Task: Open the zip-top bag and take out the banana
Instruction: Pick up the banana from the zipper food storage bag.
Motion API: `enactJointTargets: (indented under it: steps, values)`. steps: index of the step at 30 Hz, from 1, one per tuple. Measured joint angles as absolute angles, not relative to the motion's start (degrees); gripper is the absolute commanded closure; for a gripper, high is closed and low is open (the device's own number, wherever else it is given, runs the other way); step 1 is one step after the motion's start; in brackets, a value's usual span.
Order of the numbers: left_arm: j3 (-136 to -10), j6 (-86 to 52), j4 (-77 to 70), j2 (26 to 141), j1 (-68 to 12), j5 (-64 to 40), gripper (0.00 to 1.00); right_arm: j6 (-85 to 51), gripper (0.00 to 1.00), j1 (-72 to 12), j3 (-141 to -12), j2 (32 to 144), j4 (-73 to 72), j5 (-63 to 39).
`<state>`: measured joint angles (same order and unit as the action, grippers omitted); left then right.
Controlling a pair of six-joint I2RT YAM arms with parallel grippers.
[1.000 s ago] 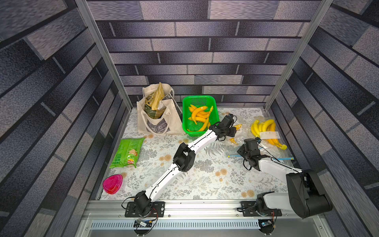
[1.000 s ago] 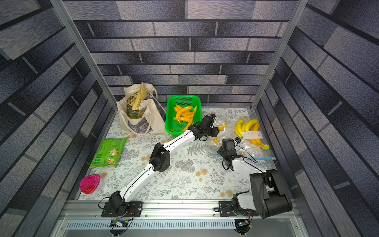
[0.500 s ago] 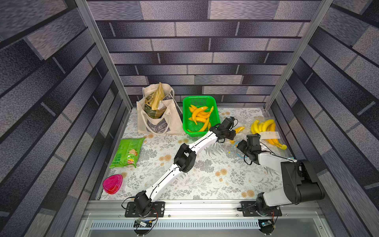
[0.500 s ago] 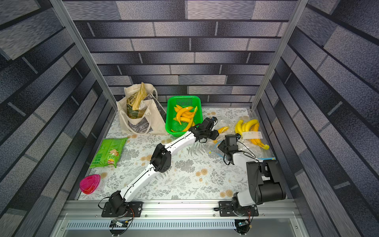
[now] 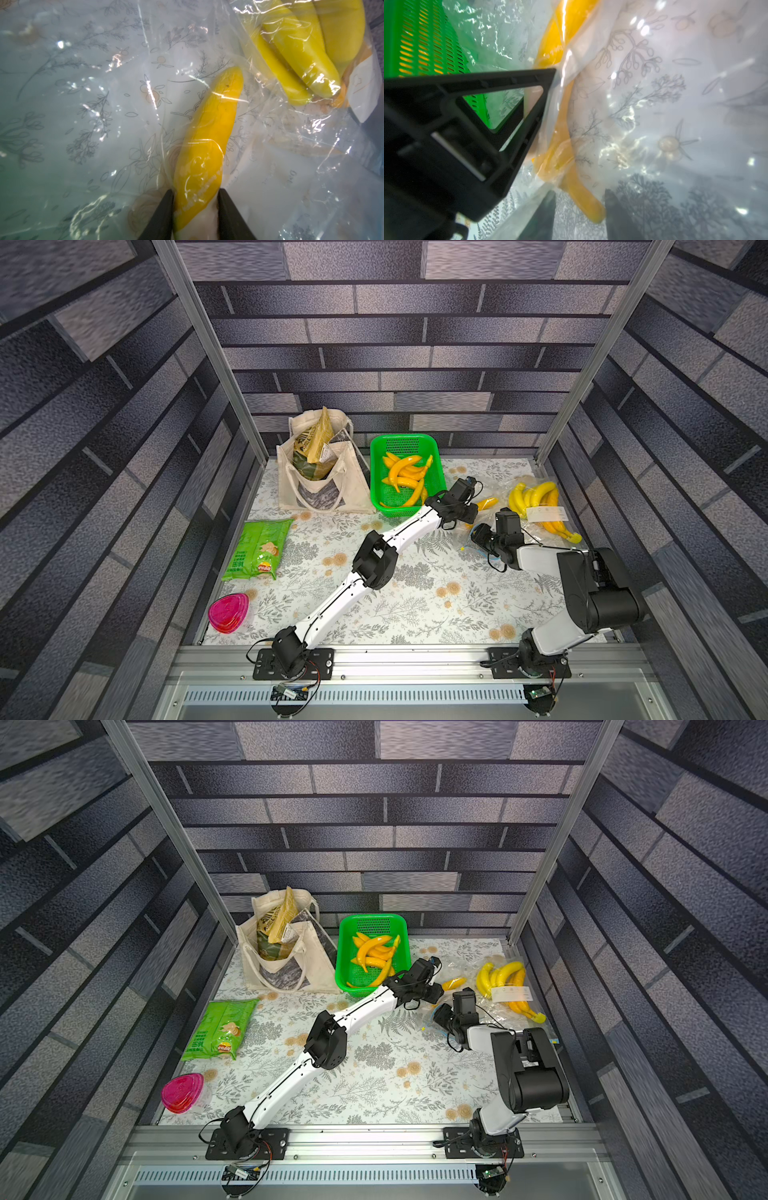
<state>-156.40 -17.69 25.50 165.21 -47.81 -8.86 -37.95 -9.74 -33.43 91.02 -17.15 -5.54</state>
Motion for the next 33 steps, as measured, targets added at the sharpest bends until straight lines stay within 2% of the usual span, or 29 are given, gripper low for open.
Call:
enactJointTargets:
  steps: [14, 17, 22, 24, 33]
  values:
    - [-155.11, -12.75, 26.39, 164.03, -47.27, -12.12, 0.69, -32.45, 0.58, -14.57, -37.8, 92.64, -11.25, 0.6]
    - [-153.34, -11.86, 26.98, 162.71, -47.22, -12.27, 0.69, -31.79, 0.64, -15.05, -38.48, 92.86, -9.93, 1.13]
    - [-152.53, -10.63, 27.59, 161.93, -47.18, -12.27, 0.67, -30.83, 0.81, -15.62, -39.53, 93.97, -9.28, 0.62]
    - [-152.38, -10.28, 28.14, 161.69, -47.2, -12.25, 0.63, -30.57, 0.83, -15.97, -39.53, 93.97, -8.91, 0.67]
    - [-148.66, -11.05, 31.7, 158.8, -48.12, -10.24, 0.26, -31.05, 0.86, -17.32, -36.01, 90.04, -9.15, 0.56]
